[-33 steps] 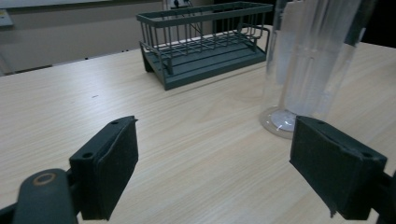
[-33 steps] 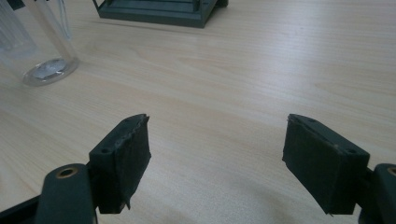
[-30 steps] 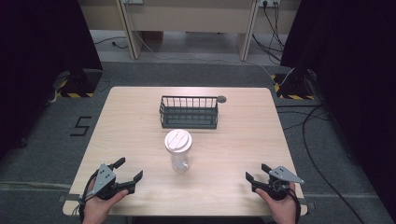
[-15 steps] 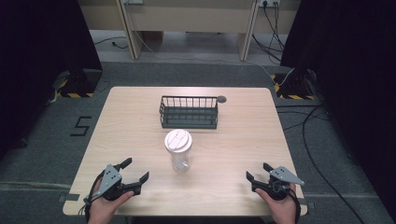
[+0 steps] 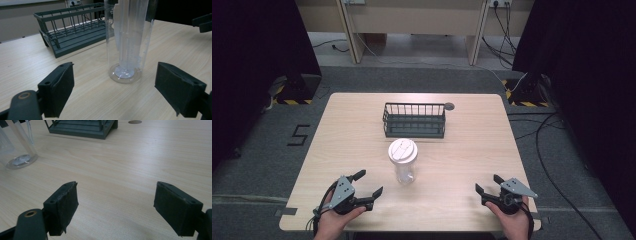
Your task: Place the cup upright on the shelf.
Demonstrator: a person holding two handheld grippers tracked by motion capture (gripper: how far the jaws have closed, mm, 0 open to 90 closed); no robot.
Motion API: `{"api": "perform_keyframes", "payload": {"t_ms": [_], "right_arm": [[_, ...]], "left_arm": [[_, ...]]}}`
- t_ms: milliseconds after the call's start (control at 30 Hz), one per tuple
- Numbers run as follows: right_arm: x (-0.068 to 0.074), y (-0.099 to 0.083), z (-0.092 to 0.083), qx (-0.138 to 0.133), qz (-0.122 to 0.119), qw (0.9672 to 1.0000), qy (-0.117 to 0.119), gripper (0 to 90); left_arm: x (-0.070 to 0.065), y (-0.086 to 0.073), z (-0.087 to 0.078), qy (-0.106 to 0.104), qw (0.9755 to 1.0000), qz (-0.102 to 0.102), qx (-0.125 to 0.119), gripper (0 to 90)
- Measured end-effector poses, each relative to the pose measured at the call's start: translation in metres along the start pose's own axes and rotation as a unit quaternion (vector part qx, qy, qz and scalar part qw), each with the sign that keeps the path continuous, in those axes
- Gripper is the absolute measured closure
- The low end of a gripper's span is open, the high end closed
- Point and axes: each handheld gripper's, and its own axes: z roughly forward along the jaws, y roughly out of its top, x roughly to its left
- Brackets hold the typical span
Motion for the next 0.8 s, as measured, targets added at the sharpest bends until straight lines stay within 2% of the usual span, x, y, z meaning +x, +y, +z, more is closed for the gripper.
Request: {"api": "perform_keyframes", "payload": {"t_ms": [233,400,800], "right_arm": [[0.0,0.0,0.0,0.001,0.0,1.0,0.001,19.9],[0.0,0.0,0.0,0.001,0.0,1.0,0.001,19.9],[0.0,0.0,0.0,0.002,0.0,1.0,0.002,20.0]], "left_arm": [[-0.004,0.005,0.01,-0.014,0.9999,0.005,0.002,15.2],[-0.009,0.012,0.023,-0.025,0.9996,0.011,0.002,15.1],[-0.012,0.019,0.045,-0.042,0.999,0.011,0.011,15.1]]}}
